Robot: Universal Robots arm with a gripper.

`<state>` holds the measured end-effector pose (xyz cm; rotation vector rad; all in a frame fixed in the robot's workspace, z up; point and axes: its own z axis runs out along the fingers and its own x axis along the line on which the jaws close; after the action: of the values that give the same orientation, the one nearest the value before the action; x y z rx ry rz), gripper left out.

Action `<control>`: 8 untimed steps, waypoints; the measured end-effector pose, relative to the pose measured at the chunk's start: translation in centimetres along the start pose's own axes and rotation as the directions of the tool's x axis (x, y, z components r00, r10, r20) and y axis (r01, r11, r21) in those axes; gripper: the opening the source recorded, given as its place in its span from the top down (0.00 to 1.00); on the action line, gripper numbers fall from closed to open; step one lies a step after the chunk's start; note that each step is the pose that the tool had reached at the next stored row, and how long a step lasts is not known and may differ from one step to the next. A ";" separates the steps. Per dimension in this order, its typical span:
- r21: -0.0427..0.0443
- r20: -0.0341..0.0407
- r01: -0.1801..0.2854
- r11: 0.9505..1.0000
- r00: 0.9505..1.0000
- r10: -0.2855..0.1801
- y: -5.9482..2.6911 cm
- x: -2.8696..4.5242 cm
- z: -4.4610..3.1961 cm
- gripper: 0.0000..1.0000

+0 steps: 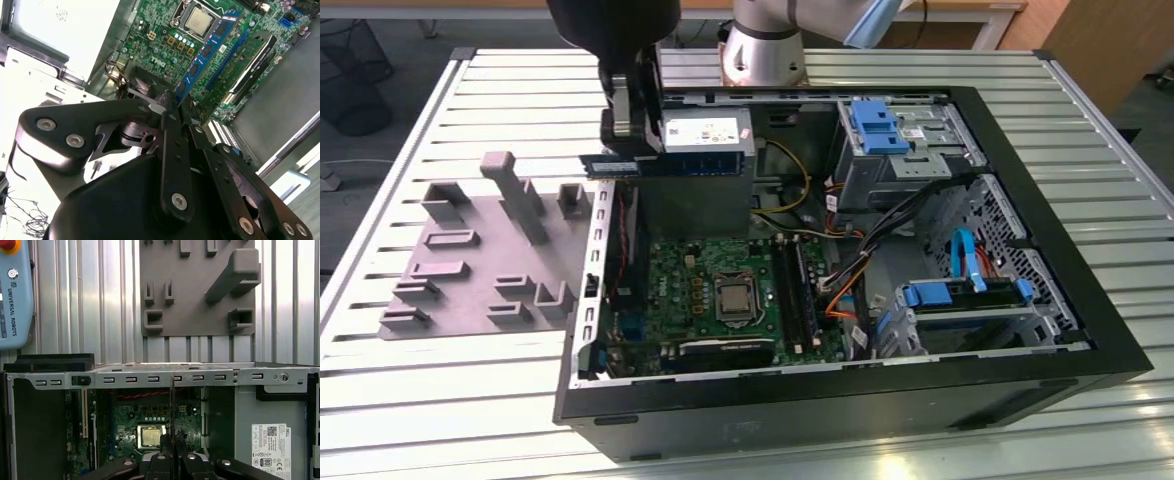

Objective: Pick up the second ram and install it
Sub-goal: 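Pick up the second ram and move it above second insertion slot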

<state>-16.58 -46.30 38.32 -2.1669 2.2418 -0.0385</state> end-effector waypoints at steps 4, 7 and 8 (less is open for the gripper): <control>0.000 0.000 0.000 1.000 1.000 0.000 -0.34 -0.01 0.02 0.86; 0.000 0.000 0.000 1.000 1.000 0.000 -0.58 -0.03 0.02 0.86; 0.000 0.000 0.000 1.000 1.000 0.000 -0.66 -0.03 0.03 0.86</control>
<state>-15.93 -46.30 38.32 -2.1668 2.2417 -0.0385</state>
